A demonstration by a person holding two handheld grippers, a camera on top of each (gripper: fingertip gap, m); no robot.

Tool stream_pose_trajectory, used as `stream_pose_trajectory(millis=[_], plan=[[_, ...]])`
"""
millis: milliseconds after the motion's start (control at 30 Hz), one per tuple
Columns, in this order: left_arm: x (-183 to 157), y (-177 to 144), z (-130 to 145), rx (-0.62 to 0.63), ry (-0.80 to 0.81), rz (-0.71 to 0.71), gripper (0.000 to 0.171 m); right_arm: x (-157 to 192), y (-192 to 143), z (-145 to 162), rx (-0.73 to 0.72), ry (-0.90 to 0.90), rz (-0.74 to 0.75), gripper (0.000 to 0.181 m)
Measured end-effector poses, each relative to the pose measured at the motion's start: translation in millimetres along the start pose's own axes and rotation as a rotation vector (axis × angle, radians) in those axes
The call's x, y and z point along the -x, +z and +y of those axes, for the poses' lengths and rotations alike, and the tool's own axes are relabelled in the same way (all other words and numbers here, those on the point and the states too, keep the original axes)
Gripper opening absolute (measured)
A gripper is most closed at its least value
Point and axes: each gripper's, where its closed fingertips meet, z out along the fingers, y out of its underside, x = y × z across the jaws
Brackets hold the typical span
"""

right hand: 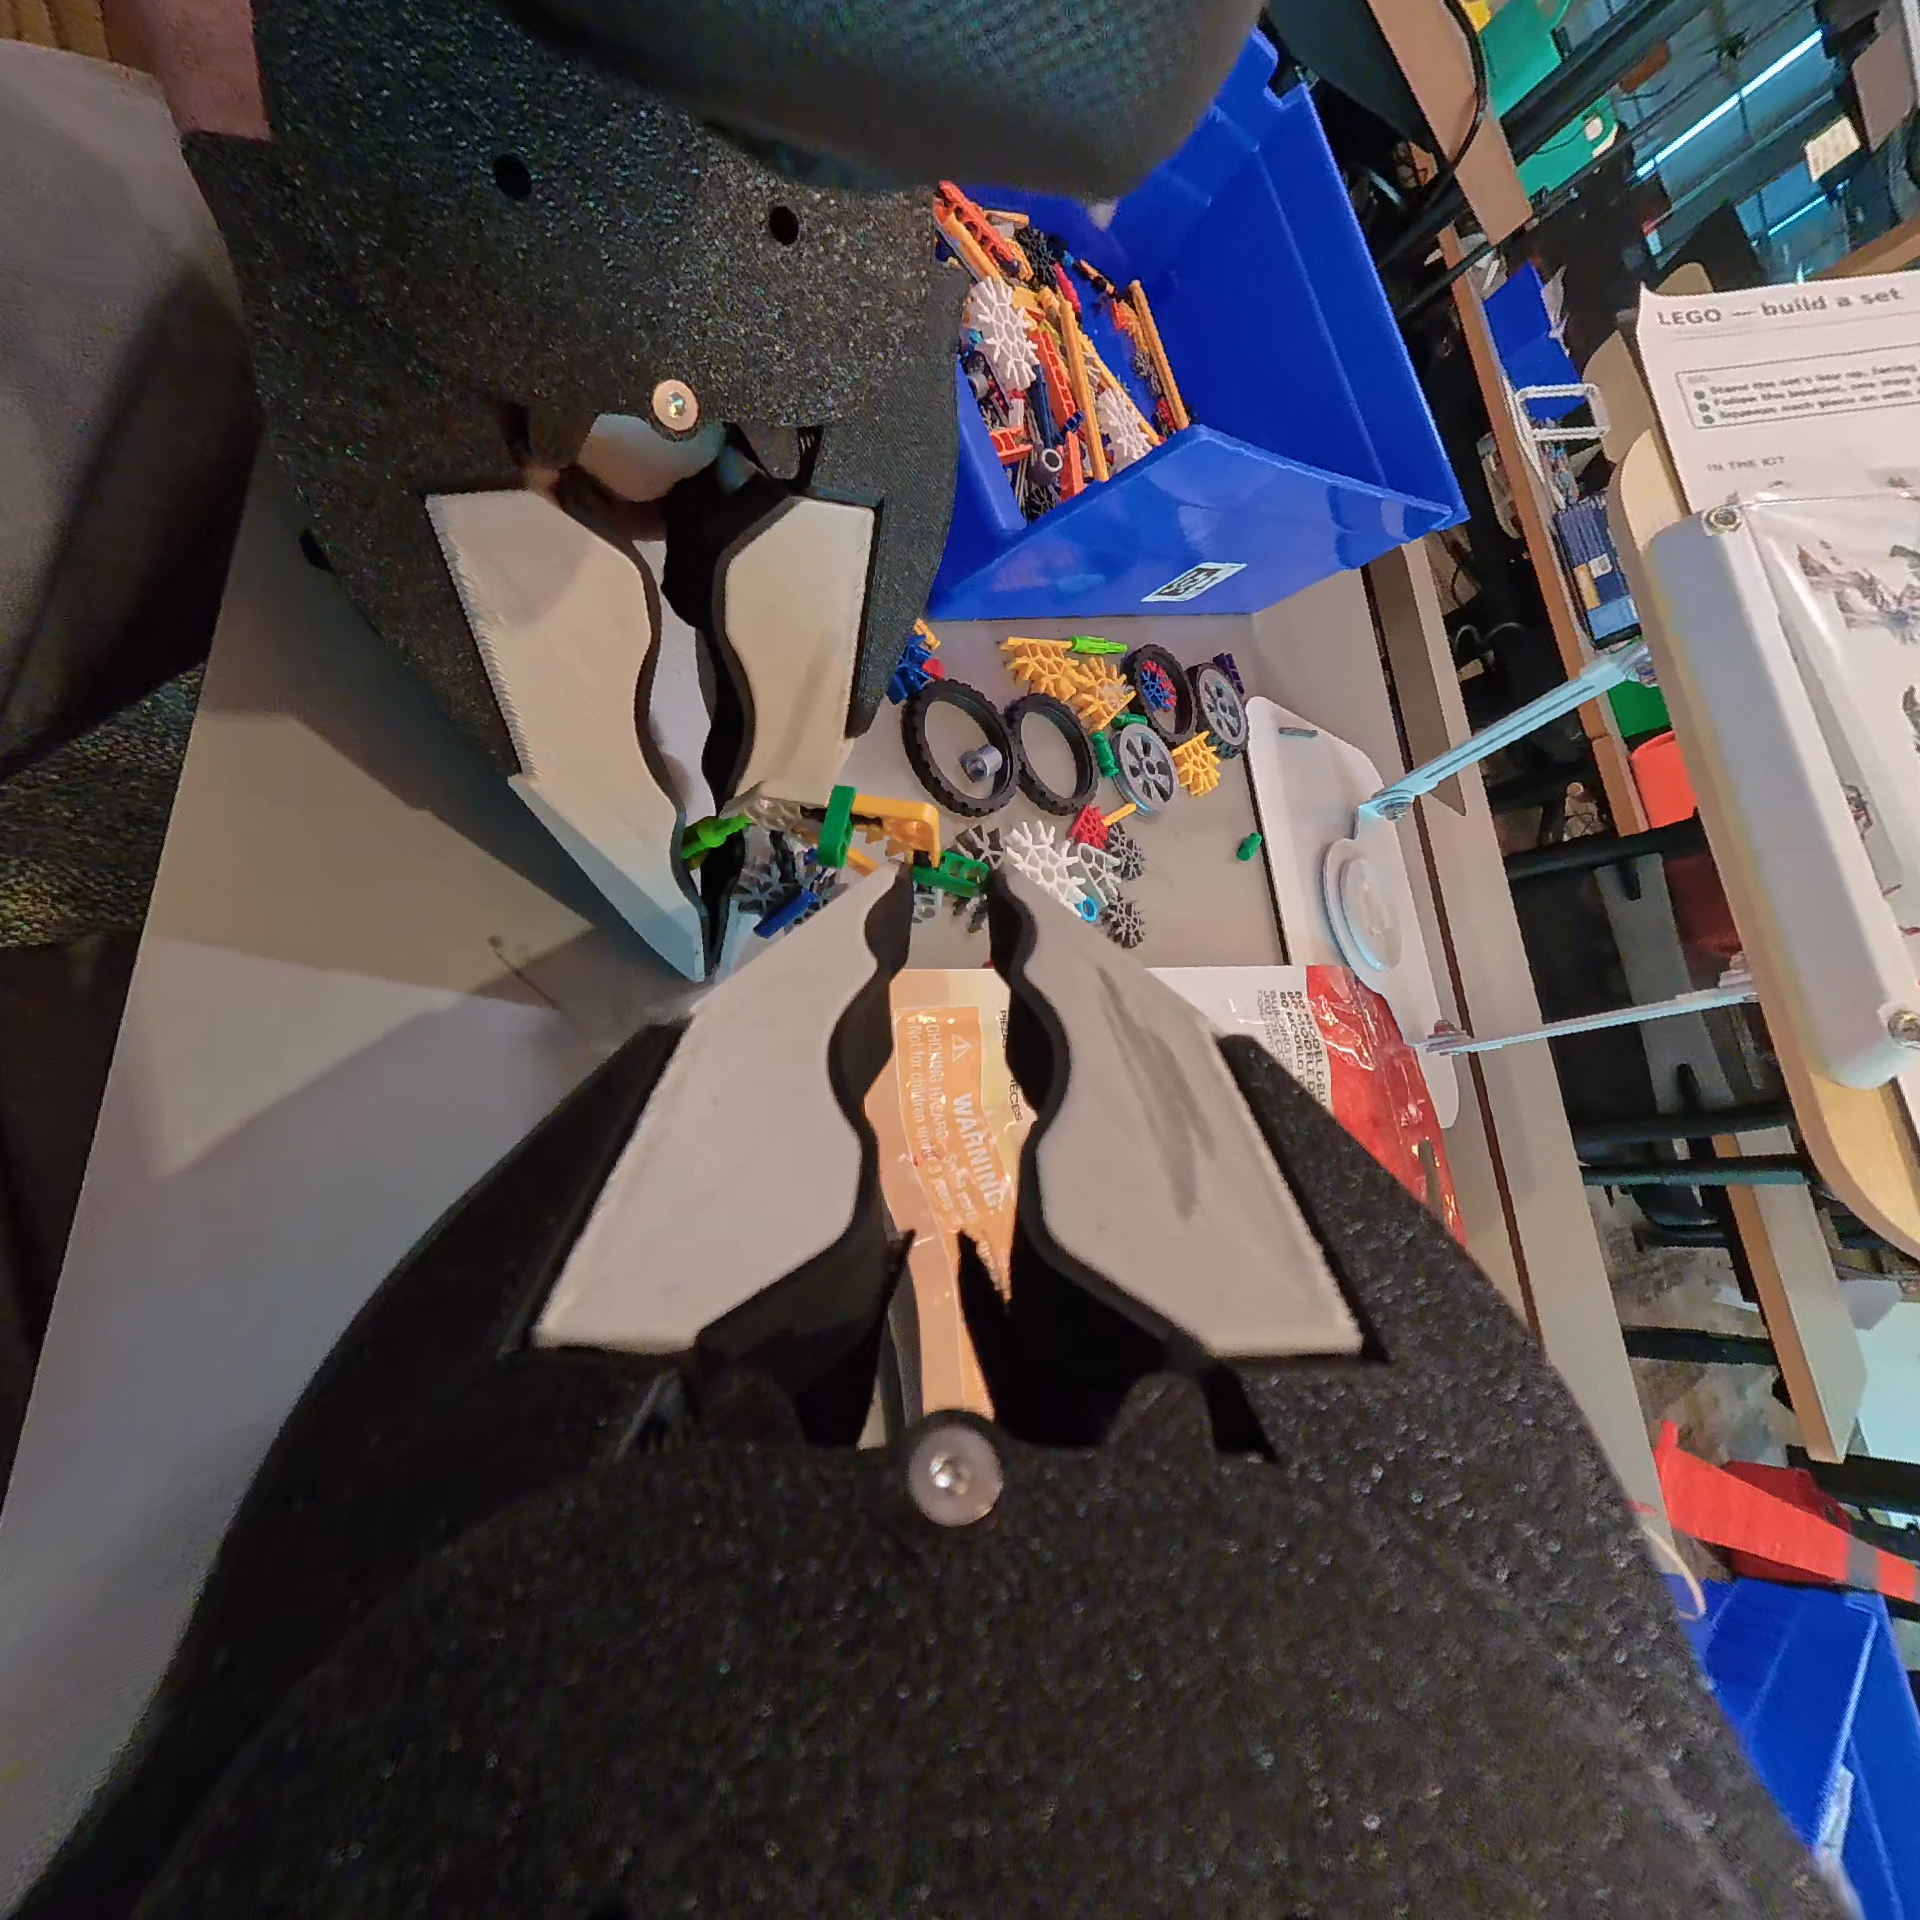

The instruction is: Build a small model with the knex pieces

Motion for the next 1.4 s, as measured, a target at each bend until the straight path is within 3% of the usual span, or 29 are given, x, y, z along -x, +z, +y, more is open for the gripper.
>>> stream_pose_trajectory(millis=[33, 667, 1067, 1300, 1400], plan=[[-0.1, 0.0, 0.0, -0.002, 0.002, 0.0, 0.0, 0.1, 0.1, -0.4, 0.0, -0.009, 0.0, 0.013], [1.1, 1.5, -1.1, -0.014, -0.003, -0.005, 0.0, 4.4, -3.5, -7.7, 0.022, -0.136, -0.011, 0.012], [20.9, -15.8, -9.4, -0.126, -0.092, -0.243, 0.02, -5.6, -5.5, -1.4, 0.012, -0.043, 0.045, 0.013], [34.3, -33.9, -20.9, -0.192, -0.06, -0.418, 0.028, -5.5, -4.2, 0.9, 0.018, -0.014, 0.052, 0.013], [33.3, -37.0, -28.7, -0.223, -0.025, -0.458, 0.012, -5.0, -3.5, 0.5, 0.01, 0.007, 0.045, 0.013]])
